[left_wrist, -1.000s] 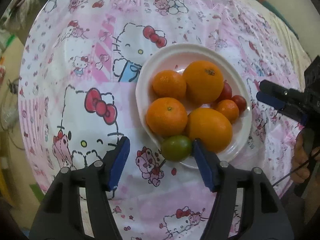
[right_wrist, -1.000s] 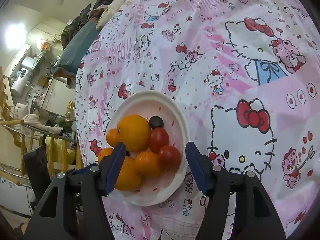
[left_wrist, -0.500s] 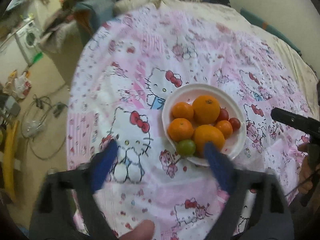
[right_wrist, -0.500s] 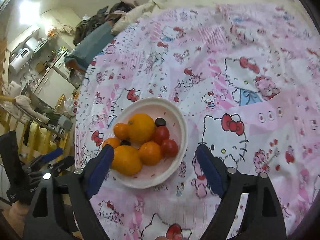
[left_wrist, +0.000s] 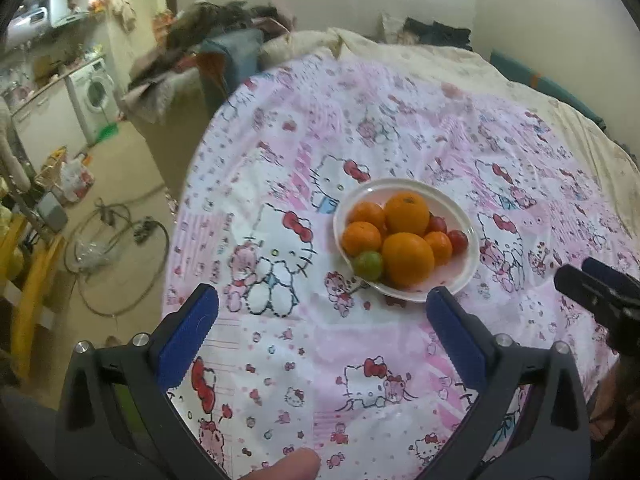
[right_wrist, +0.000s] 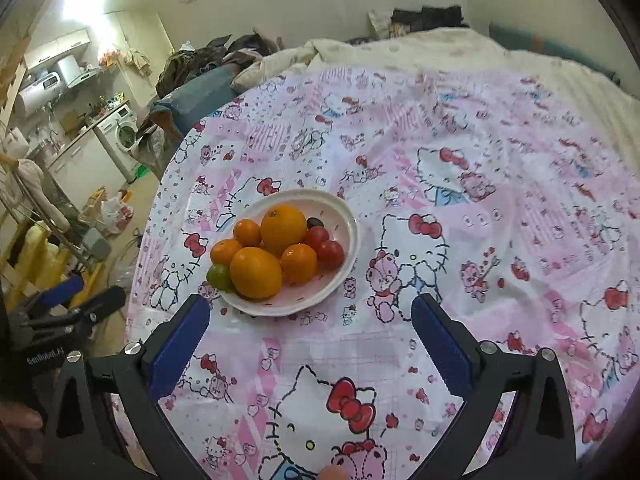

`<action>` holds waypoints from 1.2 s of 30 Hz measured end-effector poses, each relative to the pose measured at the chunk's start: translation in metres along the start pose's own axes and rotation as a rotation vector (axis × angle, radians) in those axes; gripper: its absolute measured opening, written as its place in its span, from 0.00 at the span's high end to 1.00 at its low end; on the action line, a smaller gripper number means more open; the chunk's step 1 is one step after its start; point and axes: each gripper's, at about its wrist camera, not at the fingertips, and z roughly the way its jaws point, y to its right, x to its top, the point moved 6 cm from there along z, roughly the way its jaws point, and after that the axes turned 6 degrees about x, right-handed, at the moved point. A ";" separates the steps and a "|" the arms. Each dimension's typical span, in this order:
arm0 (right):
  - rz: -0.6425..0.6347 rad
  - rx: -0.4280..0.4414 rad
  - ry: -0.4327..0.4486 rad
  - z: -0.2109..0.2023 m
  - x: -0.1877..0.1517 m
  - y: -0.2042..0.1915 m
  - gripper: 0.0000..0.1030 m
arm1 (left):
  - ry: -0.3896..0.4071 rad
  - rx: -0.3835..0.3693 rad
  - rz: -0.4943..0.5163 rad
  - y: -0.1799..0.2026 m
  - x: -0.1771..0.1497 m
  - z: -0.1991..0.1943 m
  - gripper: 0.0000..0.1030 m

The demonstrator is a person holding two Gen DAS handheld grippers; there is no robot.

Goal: Organize fruits

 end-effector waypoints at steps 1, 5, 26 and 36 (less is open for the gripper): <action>-0.002 -0.008 0.014 -0.003 -0.002 -0.002 0.00 | 0.010 -0.001 -0.011 -0.002 0.000 -0.002 0.01; -0.022 -0.019 0.026 -0.004 -0.004 -0.007 0.00 | 0.009 -0.014 -0.033 -0.003 -0.002 -0.004 0.00; -0.061 -0.075 0.029 0.004 -0.004 -0.011 0.00 | -0.009 -0.019 -0.056 -0.007 -0.007 0.001 0.00; -0.062 -0.077 0.027 0.004 -0.004 -0.010 0.00 | -0.010 -0.017 -0.055 -0.007 -0.007 0.002 0.01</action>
